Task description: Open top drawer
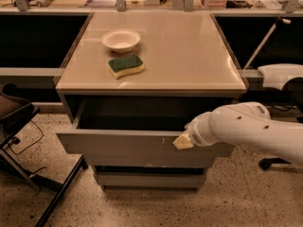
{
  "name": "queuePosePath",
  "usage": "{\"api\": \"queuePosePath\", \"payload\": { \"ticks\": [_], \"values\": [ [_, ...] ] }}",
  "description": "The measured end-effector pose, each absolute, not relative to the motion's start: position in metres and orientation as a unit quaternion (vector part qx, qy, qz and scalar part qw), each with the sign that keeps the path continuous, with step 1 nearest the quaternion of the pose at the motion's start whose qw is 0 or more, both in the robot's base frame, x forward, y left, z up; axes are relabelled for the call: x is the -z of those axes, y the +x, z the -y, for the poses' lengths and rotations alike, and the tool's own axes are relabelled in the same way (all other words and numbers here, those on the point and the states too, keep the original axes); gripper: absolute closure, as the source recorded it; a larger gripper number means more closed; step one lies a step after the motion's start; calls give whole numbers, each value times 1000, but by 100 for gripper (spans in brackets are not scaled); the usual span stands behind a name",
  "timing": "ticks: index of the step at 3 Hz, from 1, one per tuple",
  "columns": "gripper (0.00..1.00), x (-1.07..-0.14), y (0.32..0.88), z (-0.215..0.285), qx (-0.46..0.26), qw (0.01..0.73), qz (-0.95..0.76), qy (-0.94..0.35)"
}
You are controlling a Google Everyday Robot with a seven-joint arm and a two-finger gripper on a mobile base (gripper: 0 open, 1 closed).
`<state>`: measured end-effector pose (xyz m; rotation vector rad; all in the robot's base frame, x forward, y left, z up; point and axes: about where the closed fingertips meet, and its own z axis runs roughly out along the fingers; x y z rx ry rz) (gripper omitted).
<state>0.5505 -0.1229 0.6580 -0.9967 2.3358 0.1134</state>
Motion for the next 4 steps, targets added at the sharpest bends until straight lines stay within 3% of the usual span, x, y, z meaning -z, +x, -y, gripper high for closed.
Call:
{"api": "queuePosePath", "payload": {
  "ticks": [4],
  "values": [
    [100,-659,512,133,-45,292,-884,-363]
  ]
}}
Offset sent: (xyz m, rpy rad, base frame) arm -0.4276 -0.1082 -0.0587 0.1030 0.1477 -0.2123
